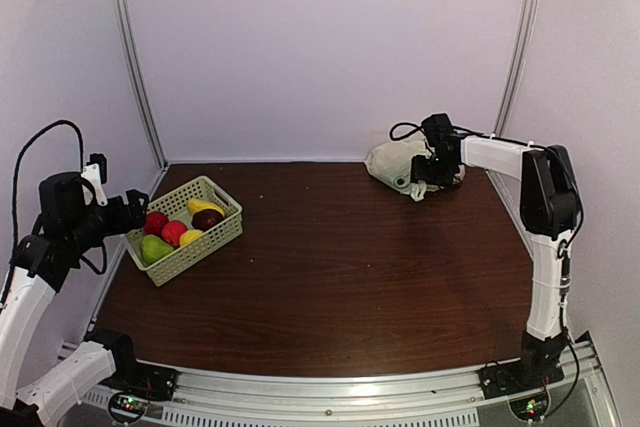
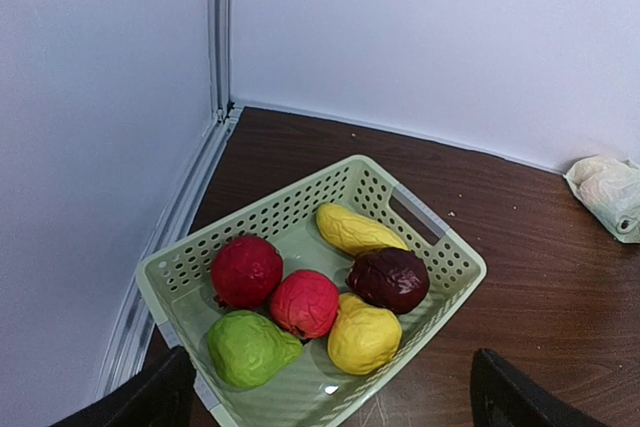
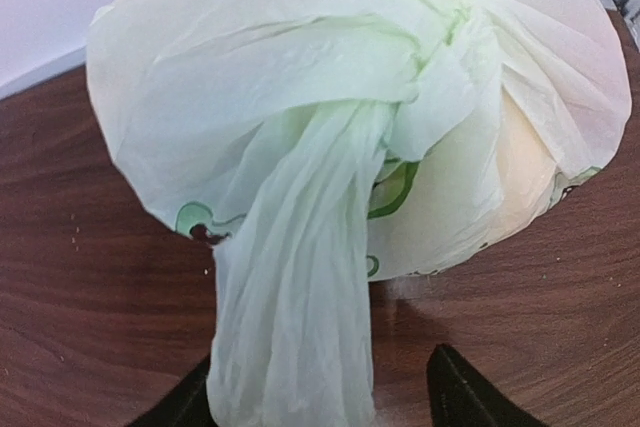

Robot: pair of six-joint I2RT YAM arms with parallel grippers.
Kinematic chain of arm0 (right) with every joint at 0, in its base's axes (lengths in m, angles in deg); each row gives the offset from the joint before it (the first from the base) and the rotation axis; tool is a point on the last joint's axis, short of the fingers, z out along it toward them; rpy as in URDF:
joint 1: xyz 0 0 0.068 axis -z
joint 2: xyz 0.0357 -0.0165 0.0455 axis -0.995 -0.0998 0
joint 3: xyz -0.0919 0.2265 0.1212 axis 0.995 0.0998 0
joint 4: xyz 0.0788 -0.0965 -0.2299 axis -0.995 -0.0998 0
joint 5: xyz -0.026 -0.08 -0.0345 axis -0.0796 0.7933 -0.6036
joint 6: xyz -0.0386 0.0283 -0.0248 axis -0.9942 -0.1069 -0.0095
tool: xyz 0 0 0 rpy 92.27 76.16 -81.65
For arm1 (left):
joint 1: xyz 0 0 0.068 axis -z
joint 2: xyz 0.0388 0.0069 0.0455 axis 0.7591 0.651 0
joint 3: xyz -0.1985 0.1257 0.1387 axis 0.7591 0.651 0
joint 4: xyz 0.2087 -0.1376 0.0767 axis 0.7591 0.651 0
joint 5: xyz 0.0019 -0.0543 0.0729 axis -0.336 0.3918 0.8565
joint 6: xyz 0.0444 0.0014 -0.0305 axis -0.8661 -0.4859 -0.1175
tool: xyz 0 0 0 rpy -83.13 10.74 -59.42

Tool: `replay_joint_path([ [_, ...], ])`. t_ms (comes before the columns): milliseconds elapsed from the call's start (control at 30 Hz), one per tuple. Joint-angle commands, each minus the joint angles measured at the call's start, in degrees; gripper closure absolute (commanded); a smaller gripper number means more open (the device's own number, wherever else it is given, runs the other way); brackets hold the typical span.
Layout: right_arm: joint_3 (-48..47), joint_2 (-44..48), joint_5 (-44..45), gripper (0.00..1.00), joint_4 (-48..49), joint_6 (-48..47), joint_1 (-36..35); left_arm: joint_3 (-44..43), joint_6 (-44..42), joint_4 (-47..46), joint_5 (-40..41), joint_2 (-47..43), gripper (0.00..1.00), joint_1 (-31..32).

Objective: Untie the knot of the plastic bag and take out the fruit
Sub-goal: Move the takeout bag to the center of the board.

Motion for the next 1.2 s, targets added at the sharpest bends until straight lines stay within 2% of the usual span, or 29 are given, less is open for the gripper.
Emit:
replay_joint_path([
  [0,-4.39,-1.7,0.24,0.41,-0.75,-1.57,0.57,-0.45,-0.56,-1.7,0.56,-0.14,0.03,-0.39],
  [233,-4.52,-2.01,-0.42,0.79,-0.18,-3.0,0.67,-0.41,-0.74,-1.84,0.27,-0.05,0.03,-0.4],
  [300,-4.45,-2.03,-0.52,0.98,-0.4,-3.31,0.7,-0.45,-0.87,-1.96,-0.3,-0.07,0.02,-0.43],
  [333,-4.31,-1.87,-0.59,1.0,-0.4,-3.34,0.67,-0.35,-0.92,-2.14,-0.5,0.03,0.03,-0.43],
  [467,-3.17,-0.71,-2.43,1.0,0.5,-4.44,0.66,-0.19,-0.78,-2.26,-0.43,0.04,0.03,-0.47],
  [800,5.9,7.52,-16.59,1.0,0.87,-11.06,0.47,-0.9,0.14,0.49,5.35,2.42,0.02,-0.49],
  [967,14.95,14.83,-20.69,1.0,0.2,-12.72,-0.68,-0.74,-0.36,0.48,3.89,3.1,0.03,-0.5],
  [1167,25.78,24.6,-24.1,1.0,0.01,-13.27,-4.25,-0.18,0.0,0.06,-2.5,4.12,0.1,1.15],
])
